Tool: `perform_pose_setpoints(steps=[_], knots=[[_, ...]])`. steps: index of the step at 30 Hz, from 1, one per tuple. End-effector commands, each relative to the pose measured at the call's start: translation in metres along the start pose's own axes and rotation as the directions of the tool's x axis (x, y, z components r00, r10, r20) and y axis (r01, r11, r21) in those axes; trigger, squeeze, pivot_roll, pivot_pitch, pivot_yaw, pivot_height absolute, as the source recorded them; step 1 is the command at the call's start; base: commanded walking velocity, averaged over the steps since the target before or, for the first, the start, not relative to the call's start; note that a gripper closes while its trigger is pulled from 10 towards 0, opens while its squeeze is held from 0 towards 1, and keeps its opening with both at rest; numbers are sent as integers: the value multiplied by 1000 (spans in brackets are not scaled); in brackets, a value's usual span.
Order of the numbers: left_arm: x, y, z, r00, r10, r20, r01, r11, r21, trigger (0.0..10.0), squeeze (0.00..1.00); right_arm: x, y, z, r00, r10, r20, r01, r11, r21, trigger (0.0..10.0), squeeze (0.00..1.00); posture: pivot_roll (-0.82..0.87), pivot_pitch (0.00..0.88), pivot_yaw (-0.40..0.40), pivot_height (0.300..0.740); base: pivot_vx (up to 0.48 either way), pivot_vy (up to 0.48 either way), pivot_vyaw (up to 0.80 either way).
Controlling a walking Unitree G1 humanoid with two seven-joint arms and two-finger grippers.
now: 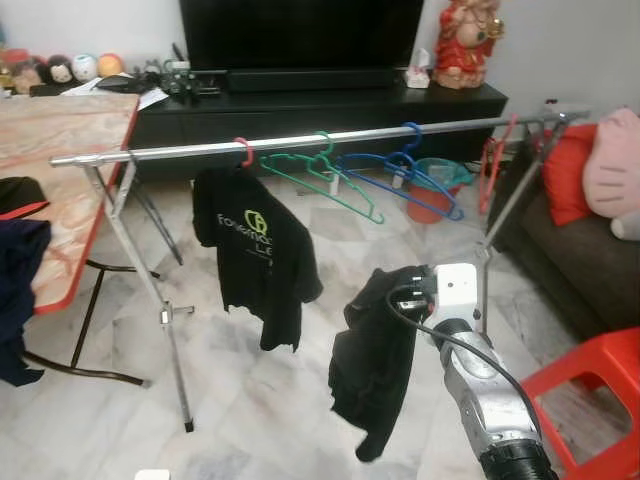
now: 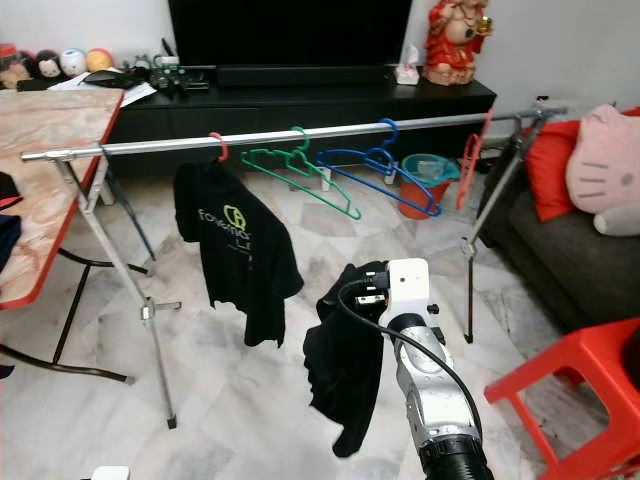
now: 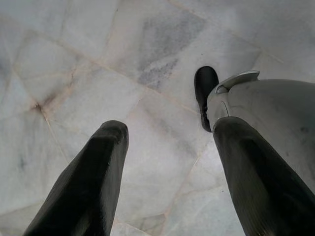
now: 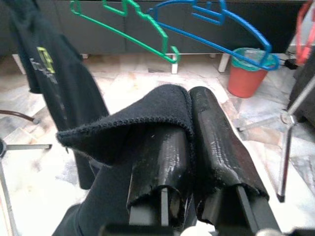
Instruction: Hang hanger
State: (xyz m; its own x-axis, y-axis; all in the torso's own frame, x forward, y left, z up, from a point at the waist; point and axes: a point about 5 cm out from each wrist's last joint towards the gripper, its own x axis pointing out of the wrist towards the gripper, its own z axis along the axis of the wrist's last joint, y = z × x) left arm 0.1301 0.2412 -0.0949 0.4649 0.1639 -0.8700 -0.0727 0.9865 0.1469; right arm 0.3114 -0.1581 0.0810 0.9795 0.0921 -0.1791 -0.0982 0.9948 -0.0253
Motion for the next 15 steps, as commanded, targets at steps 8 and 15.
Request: perform_pose_setpoints(steps=[8,15], knots=[[0,-3,1,1000,-8,-1,8,1000,14,10000,0,3,-3,4,1000,-12,15,12,1000,-13,10000,0,-129,0,-25,740,0,-271,0],[1,-3,1,1000,-8,-1,8,1000,12,10000,0,3,-11,1,999,-36,11,36,999,-25,10000,0,-126,0,-26,740,0,-270,0]])
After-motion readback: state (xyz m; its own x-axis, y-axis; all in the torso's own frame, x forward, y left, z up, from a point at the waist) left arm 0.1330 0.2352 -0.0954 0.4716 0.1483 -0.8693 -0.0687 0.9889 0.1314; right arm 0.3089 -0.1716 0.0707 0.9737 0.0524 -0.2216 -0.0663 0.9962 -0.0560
